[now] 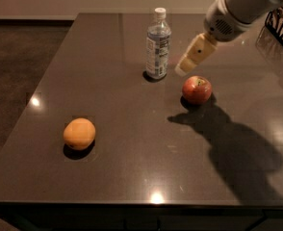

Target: Knock blue plastic bottle over

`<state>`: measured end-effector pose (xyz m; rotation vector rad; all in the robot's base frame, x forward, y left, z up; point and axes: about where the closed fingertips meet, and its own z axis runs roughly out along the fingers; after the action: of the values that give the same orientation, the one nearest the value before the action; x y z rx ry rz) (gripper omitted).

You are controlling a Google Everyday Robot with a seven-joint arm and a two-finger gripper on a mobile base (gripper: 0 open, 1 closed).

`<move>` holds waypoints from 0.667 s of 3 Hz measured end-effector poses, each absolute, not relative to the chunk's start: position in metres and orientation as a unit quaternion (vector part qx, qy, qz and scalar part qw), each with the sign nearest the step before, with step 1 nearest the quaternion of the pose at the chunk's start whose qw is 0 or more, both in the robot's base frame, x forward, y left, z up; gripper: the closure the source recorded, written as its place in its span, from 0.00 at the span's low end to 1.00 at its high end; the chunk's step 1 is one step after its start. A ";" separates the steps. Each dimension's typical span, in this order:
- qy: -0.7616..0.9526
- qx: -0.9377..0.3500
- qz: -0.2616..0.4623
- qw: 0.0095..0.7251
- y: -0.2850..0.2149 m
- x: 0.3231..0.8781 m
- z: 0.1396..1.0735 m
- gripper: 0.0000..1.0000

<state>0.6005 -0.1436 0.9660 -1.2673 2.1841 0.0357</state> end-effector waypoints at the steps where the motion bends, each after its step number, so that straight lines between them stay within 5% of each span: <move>1: 0.837 -0.437 0.020 0.329 -0.127 0.641 0.957 0.00; 2: 0.846 -0.403 0.037 0.347 -0.111 0.668 0.948 0.00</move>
Offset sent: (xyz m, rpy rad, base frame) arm 0.1050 0.0501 -0.0291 0.2197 -0.0436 -0.2124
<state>0.6683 -0.1110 0.9477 -1.0443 2.1951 0.0959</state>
